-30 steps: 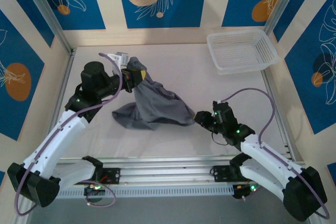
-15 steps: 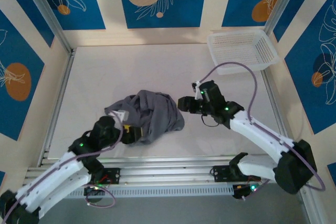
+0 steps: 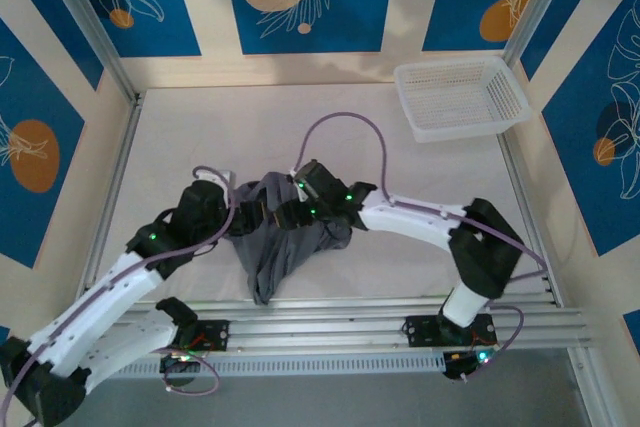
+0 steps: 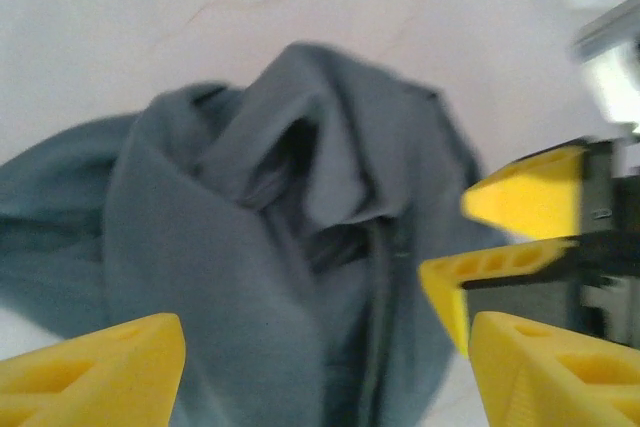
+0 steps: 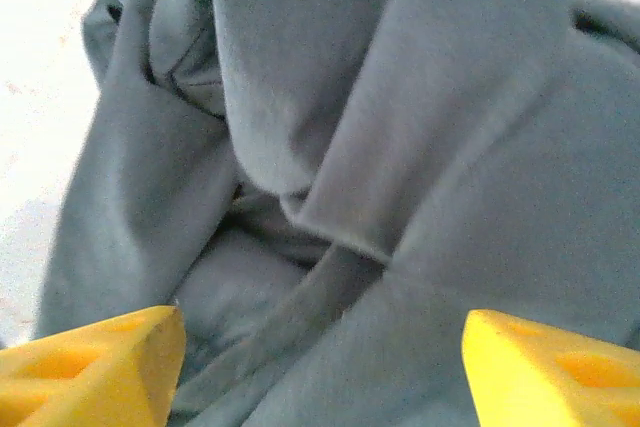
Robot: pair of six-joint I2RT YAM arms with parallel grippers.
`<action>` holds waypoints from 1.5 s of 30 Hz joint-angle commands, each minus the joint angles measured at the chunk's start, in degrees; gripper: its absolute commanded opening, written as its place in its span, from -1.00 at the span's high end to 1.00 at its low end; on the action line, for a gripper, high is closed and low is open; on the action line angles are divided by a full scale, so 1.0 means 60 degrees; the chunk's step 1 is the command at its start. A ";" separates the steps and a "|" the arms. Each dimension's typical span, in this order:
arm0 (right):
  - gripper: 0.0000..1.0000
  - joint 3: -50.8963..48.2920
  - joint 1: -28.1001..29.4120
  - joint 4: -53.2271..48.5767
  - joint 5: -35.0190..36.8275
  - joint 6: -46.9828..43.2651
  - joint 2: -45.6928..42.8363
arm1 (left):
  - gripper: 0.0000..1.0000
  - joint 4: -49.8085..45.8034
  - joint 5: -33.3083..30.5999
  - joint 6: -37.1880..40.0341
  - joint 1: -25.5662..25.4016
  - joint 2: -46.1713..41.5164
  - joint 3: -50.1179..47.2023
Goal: Fold the inside-out t-shirt
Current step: Turn the T-shirt inside out at the center of the table.
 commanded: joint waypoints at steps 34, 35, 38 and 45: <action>1.00 -0.0921 -0.1373 0.1271 -0.3845 0.1111 -0.3636 | -0.27 0.2014 0.2085 0.0622 0.2061 -0.2125 -0.1499; 1.00 -0.0877 -0.1365 0.1217 -0.3847 0.1168 -0.3654 | -0.32 0.2294 0.2425 0.0642 0.1847 -0.2226 -0.1528; 1.00 -0.0586 -0.1322 0.0958 -0.4157 0.1232 -0.3539 | -0.40 0.2583 0.2034 0.1331 0.0934 -0.2040 -0.1386; 1.00 -0.0151 -0.1263 0.0875 -0.4835 0.1254 -0.3165 | -0.70 0.4107 0.2663 0.3113 -0.0029 -0.0353 -0.1310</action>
